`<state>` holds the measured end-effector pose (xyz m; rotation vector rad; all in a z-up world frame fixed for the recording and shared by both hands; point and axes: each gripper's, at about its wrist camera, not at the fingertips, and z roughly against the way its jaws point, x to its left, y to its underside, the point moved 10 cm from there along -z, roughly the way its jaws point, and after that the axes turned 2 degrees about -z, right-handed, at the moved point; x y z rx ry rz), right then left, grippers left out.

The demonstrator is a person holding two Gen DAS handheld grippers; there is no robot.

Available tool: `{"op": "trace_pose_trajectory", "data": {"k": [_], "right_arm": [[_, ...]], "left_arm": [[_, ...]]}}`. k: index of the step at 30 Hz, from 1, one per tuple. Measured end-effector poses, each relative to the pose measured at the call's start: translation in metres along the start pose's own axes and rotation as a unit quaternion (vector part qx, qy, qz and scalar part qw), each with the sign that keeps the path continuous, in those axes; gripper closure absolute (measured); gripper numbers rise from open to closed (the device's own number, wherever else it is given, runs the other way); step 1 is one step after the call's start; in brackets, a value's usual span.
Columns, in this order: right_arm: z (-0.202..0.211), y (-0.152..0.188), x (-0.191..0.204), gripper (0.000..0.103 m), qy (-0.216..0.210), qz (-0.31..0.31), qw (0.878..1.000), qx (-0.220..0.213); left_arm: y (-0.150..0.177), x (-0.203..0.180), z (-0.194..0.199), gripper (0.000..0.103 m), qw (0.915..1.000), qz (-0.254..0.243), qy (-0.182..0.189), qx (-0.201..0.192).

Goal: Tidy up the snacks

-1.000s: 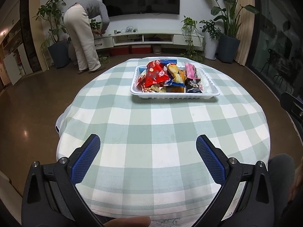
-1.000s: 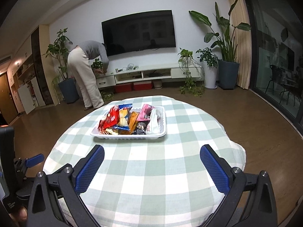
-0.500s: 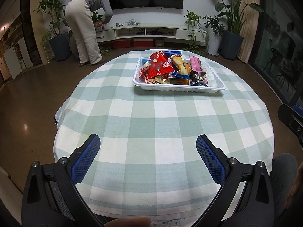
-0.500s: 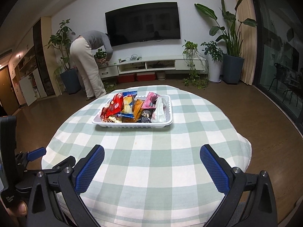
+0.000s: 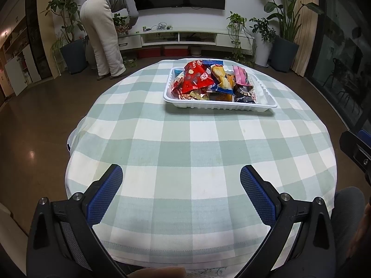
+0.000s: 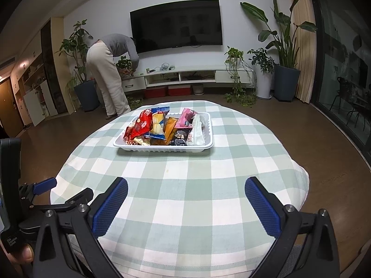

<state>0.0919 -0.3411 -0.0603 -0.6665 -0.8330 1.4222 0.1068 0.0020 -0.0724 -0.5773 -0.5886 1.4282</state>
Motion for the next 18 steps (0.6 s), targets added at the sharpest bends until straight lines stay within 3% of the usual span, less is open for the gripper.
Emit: {"op": "trace_pose_trajectory", "data": {"k": [18], "right_arm": [[0.0009, 0.0001, 0.0007, 0.000, 0.001, 0.000, 1.000, 0.001]], "left_arm": [[0.0038, 0.0001, -0.0015, 0.000, 1.0000, 0.000, 0.000, 0.002]]}}
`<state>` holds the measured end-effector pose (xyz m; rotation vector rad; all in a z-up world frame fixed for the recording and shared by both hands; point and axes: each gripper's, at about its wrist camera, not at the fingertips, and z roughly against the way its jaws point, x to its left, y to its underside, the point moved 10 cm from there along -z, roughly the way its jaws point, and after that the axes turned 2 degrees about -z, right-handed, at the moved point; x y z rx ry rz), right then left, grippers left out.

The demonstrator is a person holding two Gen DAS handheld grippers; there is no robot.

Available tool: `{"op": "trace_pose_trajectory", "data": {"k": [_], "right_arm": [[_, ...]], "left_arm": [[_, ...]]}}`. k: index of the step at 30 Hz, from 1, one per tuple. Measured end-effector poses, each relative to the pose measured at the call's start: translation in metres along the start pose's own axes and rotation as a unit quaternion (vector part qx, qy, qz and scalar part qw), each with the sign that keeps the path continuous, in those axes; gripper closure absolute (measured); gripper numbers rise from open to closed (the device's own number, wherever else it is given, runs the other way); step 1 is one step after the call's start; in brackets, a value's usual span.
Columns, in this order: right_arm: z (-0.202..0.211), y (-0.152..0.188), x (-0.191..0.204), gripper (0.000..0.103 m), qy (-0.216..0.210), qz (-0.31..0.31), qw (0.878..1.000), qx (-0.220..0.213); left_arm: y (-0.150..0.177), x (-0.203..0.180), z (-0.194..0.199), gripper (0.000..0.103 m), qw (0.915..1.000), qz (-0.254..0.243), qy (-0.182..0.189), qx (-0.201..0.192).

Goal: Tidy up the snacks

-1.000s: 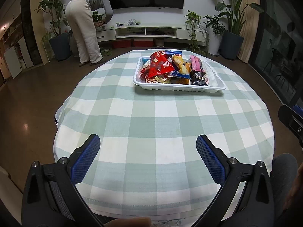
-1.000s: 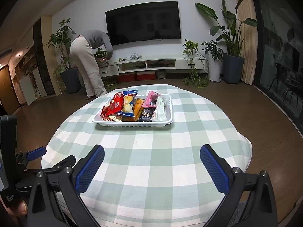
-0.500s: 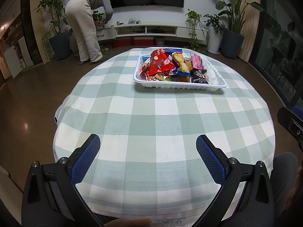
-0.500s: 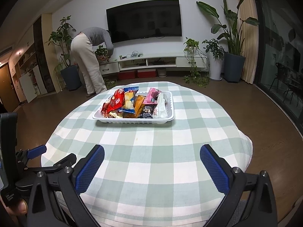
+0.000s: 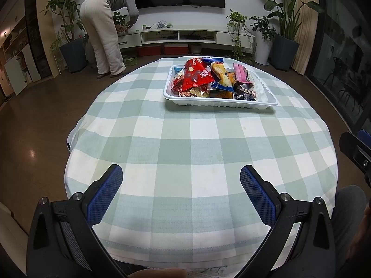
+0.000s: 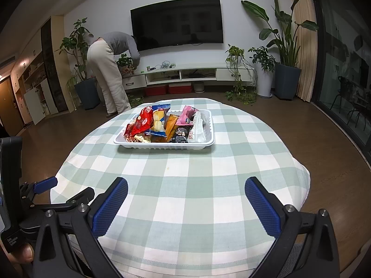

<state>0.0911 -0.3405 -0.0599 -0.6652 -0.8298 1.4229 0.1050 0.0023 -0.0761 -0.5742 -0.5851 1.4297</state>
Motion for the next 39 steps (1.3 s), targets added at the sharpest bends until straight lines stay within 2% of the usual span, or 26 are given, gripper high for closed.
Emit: {"op": "trace_pose_trajectory", "data": {"k": [39], "right_arm": [[0.0040, -0.0044, -0.0001, 0.000, 0.000, 0.000, 1.000, 0.003]], "left_arm": [[0.0060, 0.0002, -0.0020, 0.000, 1.0000, -0.001, 0.000, 0.003]]}}
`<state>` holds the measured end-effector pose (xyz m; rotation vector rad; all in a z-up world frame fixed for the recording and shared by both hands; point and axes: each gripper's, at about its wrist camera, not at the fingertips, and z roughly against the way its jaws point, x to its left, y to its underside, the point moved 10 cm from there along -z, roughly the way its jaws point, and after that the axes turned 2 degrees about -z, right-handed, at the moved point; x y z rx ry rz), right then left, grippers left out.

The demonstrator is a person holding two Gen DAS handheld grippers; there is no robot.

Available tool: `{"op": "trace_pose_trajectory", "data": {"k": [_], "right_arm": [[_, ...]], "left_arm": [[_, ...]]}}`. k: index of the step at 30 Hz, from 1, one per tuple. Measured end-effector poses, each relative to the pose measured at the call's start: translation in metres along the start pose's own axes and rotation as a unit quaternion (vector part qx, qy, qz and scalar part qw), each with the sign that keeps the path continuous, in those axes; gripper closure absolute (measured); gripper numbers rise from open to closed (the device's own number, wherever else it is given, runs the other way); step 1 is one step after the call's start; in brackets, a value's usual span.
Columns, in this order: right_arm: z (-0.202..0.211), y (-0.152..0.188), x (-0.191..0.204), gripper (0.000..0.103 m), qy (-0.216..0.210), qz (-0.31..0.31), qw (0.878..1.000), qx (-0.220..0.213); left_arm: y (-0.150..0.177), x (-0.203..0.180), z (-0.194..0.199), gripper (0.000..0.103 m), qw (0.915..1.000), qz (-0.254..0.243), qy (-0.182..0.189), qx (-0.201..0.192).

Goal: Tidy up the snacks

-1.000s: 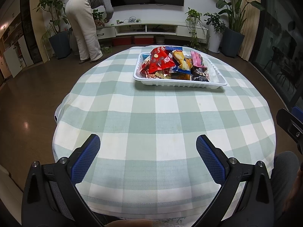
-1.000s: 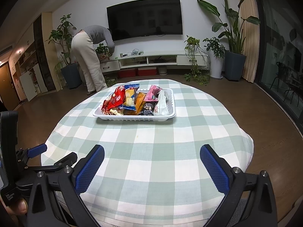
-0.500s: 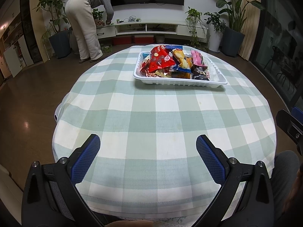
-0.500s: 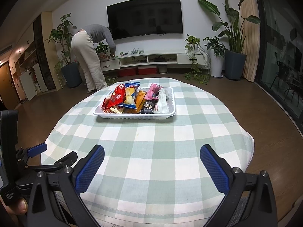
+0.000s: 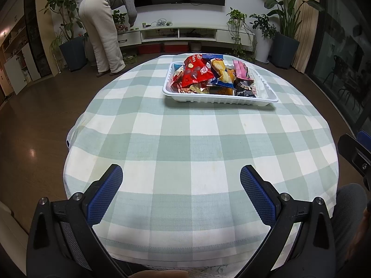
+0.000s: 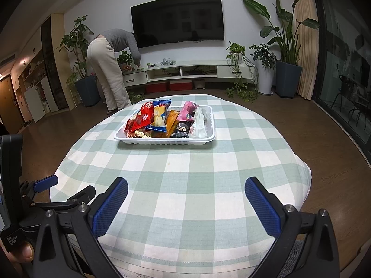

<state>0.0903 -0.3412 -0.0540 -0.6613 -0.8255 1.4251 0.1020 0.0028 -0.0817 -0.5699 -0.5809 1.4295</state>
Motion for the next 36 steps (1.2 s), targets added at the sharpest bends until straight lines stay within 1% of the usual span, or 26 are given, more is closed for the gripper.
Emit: {"op": "trace_pose_trajectory", "data": {"k": [31, 36], "right_arm": [[0.0036, -0.0034, 0.0000, 0.000, 0.000, 0.000, 1.000, 0.003], [0.0057, 0.0008, 0.0003, 0.000, -0.005, -0.006, 1.000, 0.009]], "left_arm": [[-0.0015, 0.0001, 0.0005, 0.000, 1.0000, -0.002, -0.001, 0.001], [0.0082, 0.0001, -0.0010, 0.000, 1.0000, -0.008, -0.001, -0.004]]}}
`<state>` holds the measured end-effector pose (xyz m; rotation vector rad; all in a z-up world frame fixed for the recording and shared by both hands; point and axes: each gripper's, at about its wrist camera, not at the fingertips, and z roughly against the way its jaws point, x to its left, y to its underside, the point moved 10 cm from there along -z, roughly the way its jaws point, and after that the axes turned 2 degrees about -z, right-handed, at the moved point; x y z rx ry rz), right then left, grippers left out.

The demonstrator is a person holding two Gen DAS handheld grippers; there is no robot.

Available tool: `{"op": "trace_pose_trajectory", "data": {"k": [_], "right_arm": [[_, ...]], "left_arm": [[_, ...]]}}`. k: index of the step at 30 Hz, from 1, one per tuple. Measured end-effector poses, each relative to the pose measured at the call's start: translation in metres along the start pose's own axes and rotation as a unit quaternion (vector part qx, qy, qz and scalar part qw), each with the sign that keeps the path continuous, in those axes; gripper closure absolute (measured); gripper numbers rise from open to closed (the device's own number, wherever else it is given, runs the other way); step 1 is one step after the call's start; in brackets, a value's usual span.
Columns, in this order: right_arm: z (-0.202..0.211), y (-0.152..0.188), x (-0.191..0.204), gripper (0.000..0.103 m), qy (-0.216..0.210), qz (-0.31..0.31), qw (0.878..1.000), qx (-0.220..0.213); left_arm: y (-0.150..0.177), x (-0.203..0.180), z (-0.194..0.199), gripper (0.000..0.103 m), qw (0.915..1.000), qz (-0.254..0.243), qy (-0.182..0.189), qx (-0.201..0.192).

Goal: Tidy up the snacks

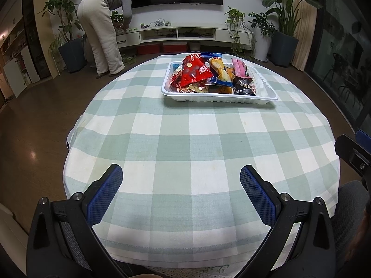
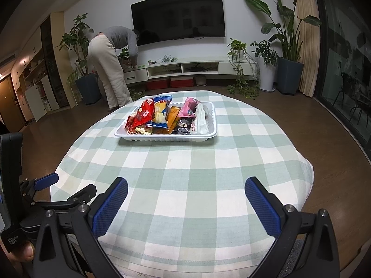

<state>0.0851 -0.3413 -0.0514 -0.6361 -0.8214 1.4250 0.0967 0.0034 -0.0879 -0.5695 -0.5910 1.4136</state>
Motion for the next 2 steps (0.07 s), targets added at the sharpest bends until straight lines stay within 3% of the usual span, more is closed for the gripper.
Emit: {"op": "trace_pose_trajectory", "data": {"k": [2], "right_arm": [[0.0035, 0.0034, -0.0010, 0.000, 0.000, -0.002, 1.000, 0.002]], "left_arm": [[0.0028, 0.0014, -0.0002, 0.000, 1.0000, 0.000, 0.001, 0.000]]}}
